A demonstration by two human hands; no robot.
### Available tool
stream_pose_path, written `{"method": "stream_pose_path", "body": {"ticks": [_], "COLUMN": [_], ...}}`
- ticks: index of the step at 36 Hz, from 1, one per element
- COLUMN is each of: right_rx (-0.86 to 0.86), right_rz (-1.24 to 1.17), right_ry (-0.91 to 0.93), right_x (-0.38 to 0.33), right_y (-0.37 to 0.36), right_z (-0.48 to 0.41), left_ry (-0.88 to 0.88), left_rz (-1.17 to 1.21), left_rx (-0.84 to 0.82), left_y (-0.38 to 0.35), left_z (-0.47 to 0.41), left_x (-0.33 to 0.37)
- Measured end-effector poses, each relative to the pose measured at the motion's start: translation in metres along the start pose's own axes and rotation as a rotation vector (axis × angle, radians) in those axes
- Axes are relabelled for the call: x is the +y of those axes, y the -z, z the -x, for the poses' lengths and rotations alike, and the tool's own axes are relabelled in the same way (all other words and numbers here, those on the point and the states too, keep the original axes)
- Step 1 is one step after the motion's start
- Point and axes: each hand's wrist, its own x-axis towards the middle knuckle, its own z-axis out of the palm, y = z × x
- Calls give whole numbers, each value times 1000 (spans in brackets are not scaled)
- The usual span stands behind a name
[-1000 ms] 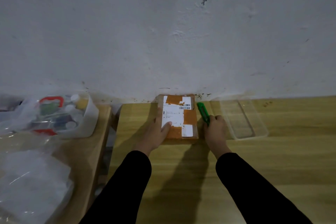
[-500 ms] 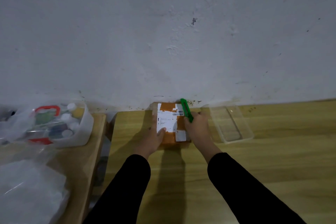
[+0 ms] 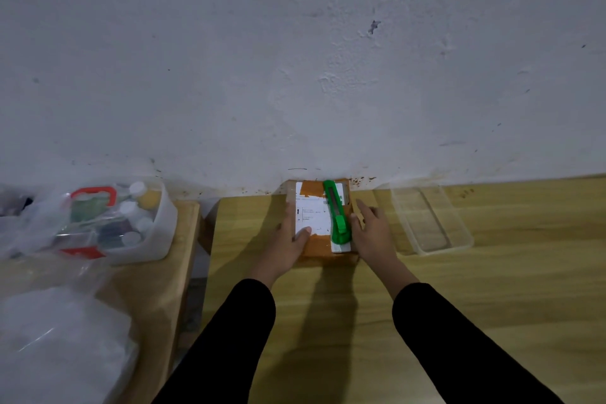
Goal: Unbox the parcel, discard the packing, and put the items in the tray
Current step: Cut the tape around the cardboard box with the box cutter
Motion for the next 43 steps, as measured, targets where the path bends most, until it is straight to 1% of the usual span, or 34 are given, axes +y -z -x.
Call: {"method": "stream_pose_path", "body": {"ticks": [3,5,8,14,19,24,28,33,38,40,43], "right_rx": [-143,-186,-207,-219,-233,-264,-253,-182,-121,-97,-119], "right_rz": [-74,-153,-229,-253,-233,-230,-236,-238,-260,-184,2], "right_ry": [-3,-16,-37,-32,-21,-26,-39,-36,-21,-16,-2], "right_x": [2,2,2,4,12,26,42,61,61,58,54], "right_y": [-3,-2,0,5,12,23,33,40,39,34,24], "right_z": [1,4,8,18,44,80,112,148,155,153,148], "left_ry": [-38,-56,-73,-71,-62,-53,-45,-77,-49,-48,-61], "left_rz": [90,151,231,278,289,290,286,233,175,145,129], "left_rx": [5,11,25,29,24,67,111,162,277,342,411], "left_y": [-5,-8,-12,-19,-32,-54,-75,-98,-112,-118,-125], "left_z": [-3,-6,-7,0,28,67,101,129,142,146,151], "left_x": [-9,-14,-14,-15,-18,-24,-24,-31,-39,-40,-39]}}
